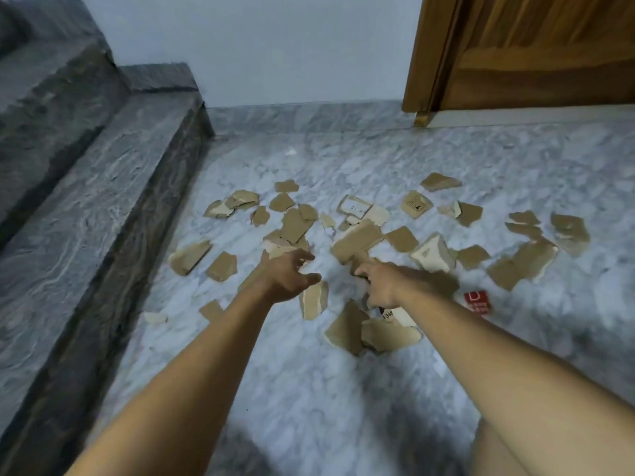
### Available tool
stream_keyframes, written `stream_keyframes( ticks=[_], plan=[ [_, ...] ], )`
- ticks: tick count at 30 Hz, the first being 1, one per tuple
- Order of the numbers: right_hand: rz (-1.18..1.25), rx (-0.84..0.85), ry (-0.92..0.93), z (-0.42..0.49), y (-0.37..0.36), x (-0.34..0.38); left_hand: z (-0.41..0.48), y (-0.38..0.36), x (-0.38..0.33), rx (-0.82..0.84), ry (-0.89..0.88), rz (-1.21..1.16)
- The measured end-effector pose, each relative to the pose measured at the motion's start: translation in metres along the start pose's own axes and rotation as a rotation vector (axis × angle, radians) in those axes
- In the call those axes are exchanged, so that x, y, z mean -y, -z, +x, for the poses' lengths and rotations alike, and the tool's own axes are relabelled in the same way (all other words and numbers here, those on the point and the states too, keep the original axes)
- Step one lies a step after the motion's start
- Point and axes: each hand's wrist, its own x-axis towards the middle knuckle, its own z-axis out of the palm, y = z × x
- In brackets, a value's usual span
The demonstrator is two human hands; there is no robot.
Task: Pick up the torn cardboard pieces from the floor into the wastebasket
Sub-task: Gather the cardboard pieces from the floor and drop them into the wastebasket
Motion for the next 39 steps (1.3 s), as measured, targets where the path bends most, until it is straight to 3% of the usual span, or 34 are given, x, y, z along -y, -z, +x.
stream_keyframes(
  ticks=[5,9,13,21,26,32,37,39],
  plan=[
    [-0.278,0.105,-0.011,0.021,-0.056,-0.046,0.054,-0.091,0.023,0.121,0.017,0.183],
    [-0.469,-0.021,0.022,0.034,-0.101,-0.079,0.084,-0.166,0.038,0.186,0.001,0.297],
    [-0.491,-0.090,0.052,0.044,-0.118,-0.094,0.092,-0.212,0.048,0.034,-0.084,0.526],
    [-0.495,-0.065,-0.007,0.053,-0.117,-0.087,0.095,-0.223,0.045,-0.044,0.076,0.390],
    [-0.454,-0.041,-0.020,0.056,-0.121,-0.092,0.094,-0.229,0.049,-0.066,-0.042,0.414],
    [-0.436,0.038,-0.025,0.060,-0.122,-0.094,0.097,-0.218,0.052,0.026,0.093,0.184],
    [-0.329,0.032,-0.063,0.052,-0.127,-0.099,0.085,-0.215,0.042,0.037,0.277,0.303],
    [-0.223,0.031,-0.102,0.048,-0.129,-0.104,0.087,-0.211,0.046,0.087,0.252,0.271]
  ],
)
